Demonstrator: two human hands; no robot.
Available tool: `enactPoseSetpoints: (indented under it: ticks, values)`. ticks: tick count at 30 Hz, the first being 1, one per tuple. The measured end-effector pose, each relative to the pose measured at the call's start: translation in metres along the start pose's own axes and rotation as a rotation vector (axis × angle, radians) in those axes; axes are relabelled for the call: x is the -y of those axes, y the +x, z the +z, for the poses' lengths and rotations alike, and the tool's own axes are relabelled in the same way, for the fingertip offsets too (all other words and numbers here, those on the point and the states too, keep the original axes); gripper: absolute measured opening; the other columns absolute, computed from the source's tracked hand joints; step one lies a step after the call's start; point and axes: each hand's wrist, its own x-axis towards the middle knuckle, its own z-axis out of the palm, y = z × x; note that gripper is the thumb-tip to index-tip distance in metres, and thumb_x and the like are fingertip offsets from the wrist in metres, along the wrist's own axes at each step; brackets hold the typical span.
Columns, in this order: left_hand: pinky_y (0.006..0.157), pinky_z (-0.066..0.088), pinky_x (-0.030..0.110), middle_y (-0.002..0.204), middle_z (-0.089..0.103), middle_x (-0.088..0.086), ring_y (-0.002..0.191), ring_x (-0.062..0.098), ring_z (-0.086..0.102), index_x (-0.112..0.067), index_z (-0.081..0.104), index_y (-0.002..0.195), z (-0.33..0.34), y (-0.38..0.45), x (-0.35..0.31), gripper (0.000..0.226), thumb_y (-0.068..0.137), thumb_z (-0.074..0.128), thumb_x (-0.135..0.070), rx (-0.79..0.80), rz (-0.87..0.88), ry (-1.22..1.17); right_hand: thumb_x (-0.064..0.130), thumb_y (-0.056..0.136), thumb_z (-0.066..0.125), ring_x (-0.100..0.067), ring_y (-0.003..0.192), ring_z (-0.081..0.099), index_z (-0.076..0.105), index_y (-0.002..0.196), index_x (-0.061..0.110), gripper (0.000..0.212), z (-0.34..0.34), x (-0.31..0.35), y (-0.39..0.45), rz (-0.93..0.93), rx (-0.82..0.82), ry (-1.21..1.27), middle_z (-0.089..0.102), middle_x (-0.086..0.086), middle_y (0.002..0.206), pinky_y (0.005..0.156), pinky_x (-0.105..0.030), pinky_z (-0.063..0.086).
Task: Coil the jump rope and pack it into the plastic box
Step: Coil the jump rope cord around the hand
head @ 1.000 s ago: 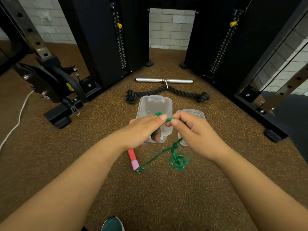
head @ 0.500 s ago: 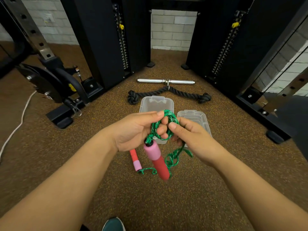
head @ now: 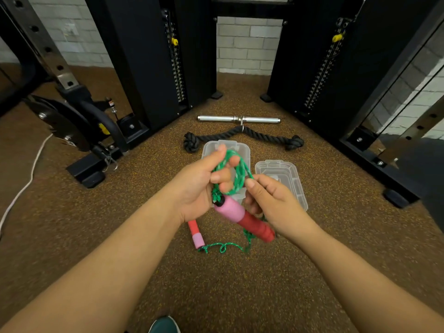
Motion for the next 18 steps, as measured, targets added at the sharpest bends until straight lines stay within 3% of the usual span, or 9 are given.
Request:
enactPoseSetpoints:
  ticks: [2, 5, 8, 11, 14, 16, 18]
  values:
    - [0.056, 0.031, 0.019, 0.050, 0.038, -0.008, 0.052, 0.007, 0.034, -0.008, 0.065, 0.100, -0.004, 0.001, -0.008, 0.042, 0.099, 0.036, -0.038, -0.036, 0.056, -0.089, 0.020, 0.099, 0.042, -0.005, 0.055, 0.048, 0.064, 0.089, 0.030, 0.026, -0.002, -0.006, -0.002, 0.004, -0.028, -0.135, 0.051, 0.006, 0.063, 0.059, -0.026, 0.042]
    - [0.065, 0.039, 0.021, 0.071, 0.066, -0.003, 0.062, 0.009, 0.046, -0.003, 0.060, 0.117, -0.009, 0.002, -0.011, 0.042, 0.101, 0.033, -0.031, -0.074, 0.109, -0.090, 0.026, 0.099, 0.042, -0.009, 0.069, 0.054, 0.065, 0.099, 0.028, 0.023, -0.003, -0.008, -0.007, -0.055, 0.019, -0.436, 0.056, 0.010, 0.070, 0.070, -0.035, 0.048]
    - [0.090, 0.044, 0.030, 0.102, 0.074, 0.004, 0.081, 0.013, 0.060, -0.012, 0.062, 0.108, -0.006, -0.001, -0.006, 0.032, 0.102, 0.032, -0.023, -0.109, 0.174, 0.177, 0.036, 0.099, 0.038, -0.015, 0.084, 0.058, 0.061, 0.098, 0.021, 0.028, 0.003, -0.001, -0.013, -0.227, 0.134, -0.790, 0.063, 0.005, 0.087, 0.072, -0.035, 0.046]
    - [0.099, 0.042, 0.037, 0.107, 0.074, 0.003, 0.097, 0.020, 0.066, -0.022, 0.070, 0.094, -0.007, -0.002, -0.003, 0.036, 0.101, 0.035, -0.026, -0.113, 0.208, 0.559, 0.045, 0.097, 0.033, -0.015, 0.073, 0.053, 0.047, 0.078, 0.023, 0.031, 0.009, 0.011, -0.016, -0.367, 0.148, -0.946, 0.052, 0.007, 0.075, 0.060, -0.031, 0.035]
    - [0.089, 0.047, 0.042, 0.109, 0.070, 0.011, 0.103, 0.030, 0.064, -0.027, 0.071, 0.097, -0.017, 0.001, 0.004, 0.045, 0.090, 0.038, -0.057, -0.160, 0.139, 0.823, 0.048, 0.093, 0.037, -0.007, 0.093, 0.061, 0.053, 0.078, 0.023, 0.033, 0.008, 0.025, -0.017, -0.339, 0.141, -0.733, 0.061, 0.009, 0.080, 0.066, -0.029, 0.044]
    - [0.096, 0.045, 0.050, 0.109, 0.068, 0.011, 0.111, 0.032, 0.058, -0.031, 0.068, 0.101, -0.023, 0.002, 0.007, 0.060, 0.079, 0.034, -0.076, -0.138, 0.090, 0.998, 0.041, 0.094, 0.044, -0.002, 0.078, 0.060, 0.058, 0.077, 0.028, 0.025, 0.000, 0.032, -0.014, -0.215, 0.083, -0.493, 0.060, 0.015, 0.073, 0.065, -0.029, 0.046]
    - [0.089, 0.044, 0.043, 0.084, 0.068, 0.000, 0.093, 0.023, 0.060, -0.026, 0.069, 0.099, -0.024, 0.001, 0.005, 0.066, 0.081, 0.033, -0.077, -0.020, 0.059, 1.060, 0.035, 0.095, 0.045, -0.004, 0.063, 0.051, 0.057, 0.074, 0.032, 0.024, -0.010, 0.036, -0.008, -0.113, -0.021, -0.326, 0.054, 0.016, 0.065, 0.063, -0.028, 0.042]
